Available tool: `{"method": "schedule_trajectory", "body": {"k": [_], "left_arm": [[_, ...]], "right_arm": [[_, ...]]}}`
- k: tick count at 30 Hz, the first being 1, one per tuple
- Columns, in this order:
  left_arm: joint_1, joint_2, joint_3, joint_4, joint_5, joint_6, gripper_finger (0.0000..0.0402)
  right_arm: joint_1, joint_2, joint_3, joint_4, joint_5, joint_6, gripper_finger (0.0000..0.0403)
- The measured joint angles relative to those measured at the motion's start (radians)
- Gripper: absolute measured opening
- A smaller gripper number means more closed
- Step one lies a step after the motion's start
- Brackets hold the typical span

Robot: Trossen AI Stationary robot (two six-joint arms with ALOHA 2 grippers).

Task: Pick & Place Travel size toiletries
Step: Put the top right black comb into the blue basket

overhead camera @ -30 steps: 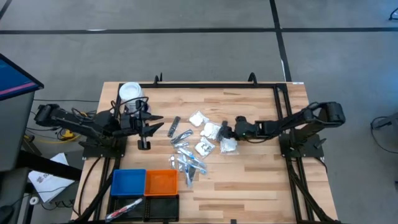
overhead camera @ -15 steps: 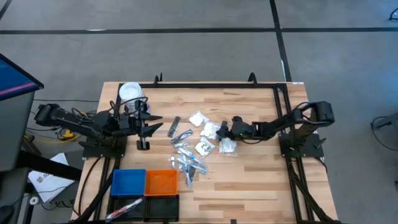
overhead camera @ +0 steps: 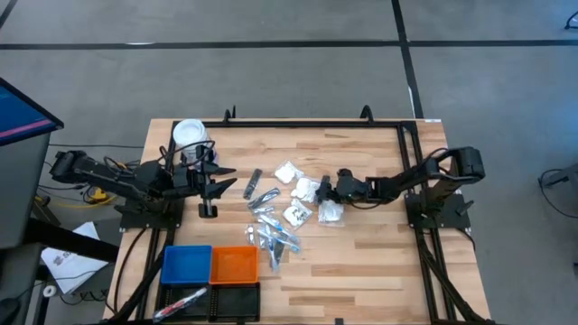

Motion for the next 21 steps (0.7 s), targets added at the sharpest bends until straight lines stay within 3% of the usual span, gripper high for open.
{"method": "schedule_trajectory", "body": {"k": [11,21], "left_arm": [[0.0,0.0,0.0,0.0,0.002,0.0,0.0092],[-0.002,0.0,0.0,-0.007,0.002,0.0,0.0092]], "right_arm": [[0.004,0.001,-0.002,0.003,0.003,-0.104,0.0015],[0.021,-0.041,-0.005,-0.013,0.001,-0.143,0.0007]]}}
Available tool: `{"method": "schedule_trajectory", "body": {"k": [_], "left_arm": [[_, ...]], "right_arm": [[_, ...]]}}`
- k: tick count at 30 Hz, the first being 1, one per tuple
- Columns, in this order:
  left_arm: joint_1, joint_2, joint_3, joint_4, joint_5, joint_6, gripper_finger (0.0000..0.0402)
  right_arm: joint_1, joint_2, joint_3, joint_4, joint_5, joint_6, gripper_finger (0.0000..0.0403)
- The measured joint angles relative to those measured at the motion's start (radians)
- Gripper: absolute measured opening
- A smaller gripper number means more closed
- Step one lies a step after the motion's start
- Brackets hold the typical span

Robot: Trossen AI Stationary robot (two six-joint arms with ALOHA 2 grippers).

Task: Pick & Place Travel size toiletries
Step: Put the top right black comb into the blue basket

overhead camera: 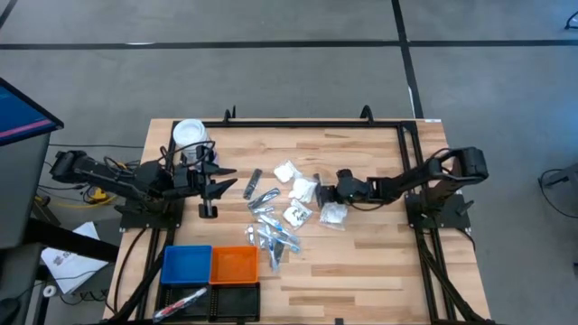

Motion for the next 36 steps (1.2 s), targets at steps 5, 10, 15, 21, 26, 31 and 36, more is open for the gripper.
{"method": "schedule_trajectory", "body": {"k": [5,10,15,21,26,31,36], "left_arm": [[-0.019,-0.015,0.0,-0.004,-0.003,0.0,0.0092],[-0.045,-0.04,0.0,-0.009,-0.003,0.0,0.0092],[-0.059,-0.044,0.0,-0.024,-0.002,0.0,0.0092],[-0.058,-0.043,0.0,-0.05,-0.002,0.0,0.0092],[-0.057,-0.042,0.0,-0.056,-0.003,0.0,0.0113],[-0.034,-0.041,0.0,-0.064,-0.047,0.012,0.0151],[-0.008,-0.042,0.001,-0.056,-0.149,0.016,0.0164]], "right_arm": [[0.011,-0.122,0.0,-0.037,0.052,-0.058,0.0004],[0.026,-0.277,0.001,-0.076,0.129,-0.163,0.0002],[0.048,-0.43,0.002,-0.07,0.178,-0.301,0.0001],[0.08,-0.539,0.003,0.107,0.2,-0.609,0.0001],[0.108,-0.516,0.097,0.198,0.186,-0.912,0.0],[0.109,-0.41,0.33,0.082,0.079,-1.096,0.0],[0.13,-0.26,0.668,-0.228,0.027,-1.265,0.0]]}}
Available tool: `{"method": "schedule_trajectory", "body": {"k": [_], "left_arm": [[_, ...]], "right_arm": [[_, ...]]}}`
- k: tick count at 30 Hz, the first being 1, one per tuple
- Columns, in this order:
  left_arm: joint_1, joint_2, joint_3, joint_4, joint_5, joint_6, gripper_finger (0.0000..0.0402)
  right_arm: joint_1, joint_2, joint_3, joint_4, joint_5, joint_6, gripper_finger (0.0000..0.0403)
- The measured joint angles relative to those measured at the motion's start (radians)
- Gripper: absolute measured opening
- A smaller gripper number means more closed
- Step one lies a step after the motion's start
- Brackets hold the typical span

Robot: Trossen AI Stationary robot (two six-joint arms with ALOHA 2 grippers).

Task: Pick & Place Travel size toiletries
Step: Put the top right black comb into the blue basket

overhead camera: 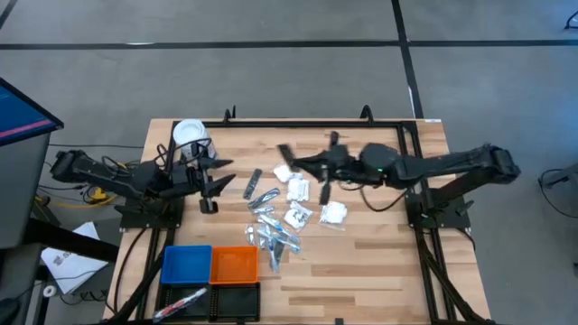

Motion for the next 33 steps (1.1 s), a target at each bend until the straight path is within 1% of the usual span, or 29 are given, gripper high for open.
{"method": "schedule_trajectory", "body": {"k": [2,4,7,9,15,19,22,27,30,33], "left_arm": [[0.008,0.0,0.0,-0.005,-0.008,0.0,0.0162],[0.009,0.0,0.0,-0.024,0.008,0.0,0.0156],[0.008,0.014,0.0,-0.052,0.062,0.011,0.0148],[0.008,0.028,0.0,-0.075,0.068,0.048,0.0145],[0.007,0.1,0.001,-0.065,0.076,0.12,0.0152],[0.007,0.144,0.001,-0.008,0.096,0.132,0.0177],[0.007,0.167,0.001,0.024,0.099,0.133,0.0208],[0.007,0.172,0.001,0.031,0.099,0.129,0.026],[0.007,0.172,0.001,0.038,0.099,0.124,0.0277],[0.008,0.173,0.001,0.046,0.106,0.116,0.0282]], "right_arm": [[0.018,0.065,0.115,-0.118,-0.001,-0.079,0.0],[0.039,0.127,0.185,-0.175,0.0,-0.149,0.0],[0.067,0.204,0.19,-0.152,0.0,-0.224,0.0],[0.072,0.24,0.178,-0.111,-0.002,-0.251,0.0],[0.038,0.213,0.165,-0.08,0.001,-0.233,0.0],[0.038,0.227,0.16,-0.084,-0.036,-0.226,0.0],[0.044,0.236,0.16,-0.061,-0.054,-0.222,0.0],[0.056,0.236,0.16,-0.045,-0.053,-0.229,0.0],[0.058,0.238,0.16,-0.022,-0.055,-0.23,0.0],[0.047,0.287,0.161,0.039,-0.055,-0.244,0.0]]}}
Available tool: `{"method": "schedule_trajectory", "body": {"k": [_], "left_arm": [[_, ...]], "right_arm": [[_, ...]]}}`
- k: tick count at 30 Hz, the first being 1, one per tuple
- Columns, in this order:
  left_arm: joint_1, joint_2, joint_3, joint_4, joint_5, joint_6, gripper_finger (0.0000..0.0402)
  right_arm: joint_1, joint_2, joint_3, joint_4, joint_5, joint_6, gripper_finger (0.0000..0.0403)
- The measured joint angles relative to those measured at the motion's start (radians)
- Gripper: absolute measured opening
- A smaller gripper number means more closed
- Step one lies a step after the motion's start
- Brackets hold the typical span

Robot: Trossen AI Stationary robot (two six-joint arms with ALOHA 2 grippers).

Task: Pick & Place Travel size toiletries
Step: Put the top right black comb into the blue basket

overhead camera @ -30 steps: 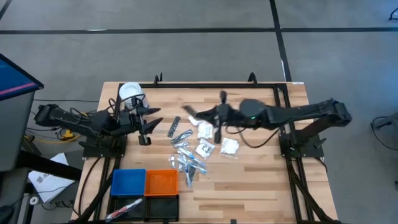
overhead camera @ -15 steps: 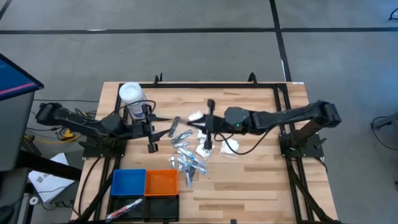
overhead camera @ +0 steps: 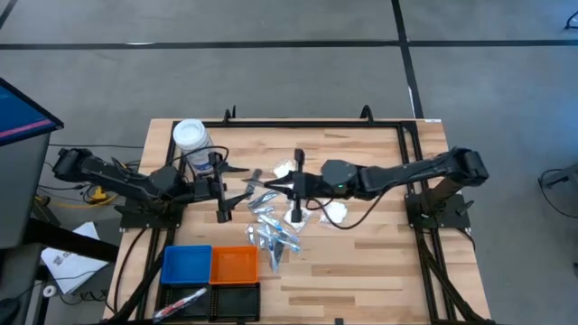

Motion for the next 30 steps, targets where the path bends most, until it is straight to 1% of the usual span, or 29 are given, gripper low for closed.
{"method": "schedule_trajectory", "body": {"k": [5,18,24,30], "left_arm": [[0.013,0.012,-0.001,0.02,0.066,-0.039,0.0276],[0.013,0.027,-0.001,0.042,0.071,-0.066,0.025],[0.023,0.083,0.0,0.113,0.101,-0.089,0.0224],[0.044,0.138,0.0,0.176,0.105,-0.092,0.0192]], "right_arm": [[-0.01,0.058,0.001,0.102,0.0,-0.071,0.0],[-0.01,0.064,0.0,0.138,-0.001,-0.078,0.0001],[-0.01,0.065,0.0,0.15,0.0,-0.078,0.0001],[-0.011,0.065,0.0,0.143,0.0,-0.077,0.0001]]}}
